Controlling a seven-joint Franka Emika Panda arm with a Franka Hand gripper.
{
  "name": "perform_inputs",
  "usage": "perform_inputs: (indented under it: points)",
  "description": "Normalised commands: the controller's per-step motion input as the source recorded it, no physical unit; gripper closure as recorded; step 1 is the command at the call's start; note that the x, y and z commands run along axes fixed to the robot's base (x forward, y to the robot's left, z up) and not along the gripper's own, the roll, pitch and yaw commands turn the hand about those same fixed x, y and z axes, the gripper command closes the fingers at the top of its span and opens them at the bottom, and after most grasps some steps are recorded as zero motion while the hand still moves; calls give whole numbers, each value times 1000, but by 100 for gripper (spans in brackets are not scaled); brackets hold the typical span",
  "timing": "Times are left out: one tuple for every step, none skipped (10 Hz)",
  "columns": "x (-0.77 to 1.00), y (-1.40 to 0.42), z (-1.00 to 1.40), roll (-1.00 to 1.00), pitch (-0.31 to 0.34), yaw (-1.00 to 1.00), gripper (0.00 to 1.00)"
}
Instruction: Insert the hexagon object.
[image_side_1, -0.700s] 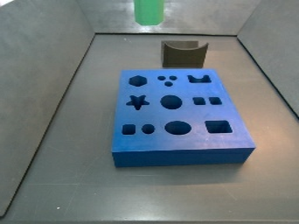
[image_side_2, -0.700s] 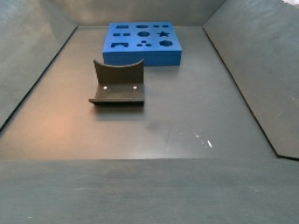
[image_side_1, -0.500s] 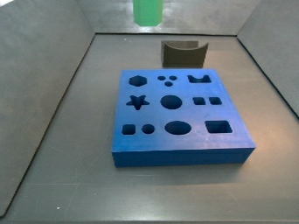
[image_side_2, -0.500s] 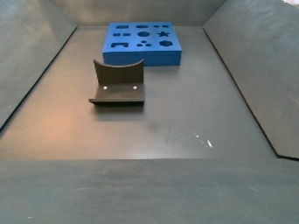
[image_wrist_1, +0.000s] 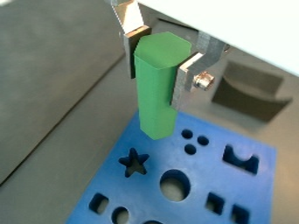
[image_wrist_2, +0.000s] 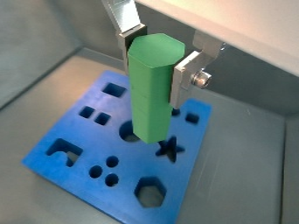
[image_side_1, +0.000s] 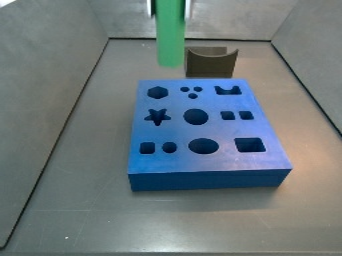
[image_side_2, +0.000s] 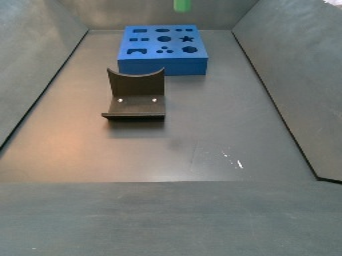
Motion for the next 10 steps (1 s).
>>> perform_inputs:
  points:
    - [29,171,-1000,0,11,-866,100]
    - [-123,386,-1000,0,0,-700,100]
    - [-660,671,-1000,-24,-87,-194,100]
    - [-629,717,-786,-116,-174,0,100]
    - [-71,114,-103,-126,-104,0,100]
    - [0,37,0,0,0,0,100]
    - [0,3,-83,0,0,0,100]
    - [0,123,-297,0,0,0,100]
    - [46,206,-300,0,3,0,100]
    - [109,134,-260,0,17,11,100]
